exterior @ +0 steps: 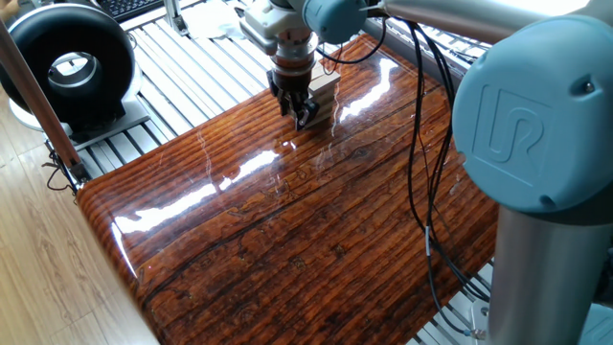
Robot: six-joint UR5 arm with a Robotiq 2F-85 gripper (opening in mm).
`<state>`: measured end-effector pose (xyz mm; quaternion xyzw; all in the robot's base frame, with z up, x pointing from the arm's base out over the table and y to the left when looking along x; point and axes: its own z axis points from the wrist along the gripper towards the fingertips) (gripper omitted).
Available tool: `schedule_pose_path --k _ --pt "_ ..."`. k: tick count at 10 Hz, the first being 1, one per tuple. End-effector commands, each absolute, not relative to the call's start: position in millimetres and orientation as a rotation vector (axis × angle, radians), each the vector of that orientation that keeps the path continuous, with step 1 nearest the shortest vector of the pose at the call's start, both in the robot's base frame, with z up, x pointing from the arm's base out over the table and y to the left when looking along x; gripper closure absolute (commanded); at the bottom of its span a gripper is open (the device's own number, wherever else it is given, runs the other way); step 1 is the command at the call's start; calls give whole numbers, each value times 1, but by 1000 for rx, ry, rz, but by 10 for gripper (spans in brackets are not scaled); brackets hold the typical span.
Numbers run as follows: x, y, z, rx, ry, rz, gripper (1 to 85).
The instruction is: Play Jenga
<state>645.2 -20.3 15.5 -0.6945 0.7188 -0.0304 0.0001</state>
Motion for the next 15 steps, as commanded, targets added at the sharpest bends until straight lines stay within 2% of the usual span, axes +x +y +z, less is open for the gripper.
schedule_pose_path --k 1,5,15 --pt "645 -18 16 -2139 2286 -76 363" --pt "653 -24 18 -2167 2246 -139 363" --pt "654 -29 18 -2258 2153 -156 363"
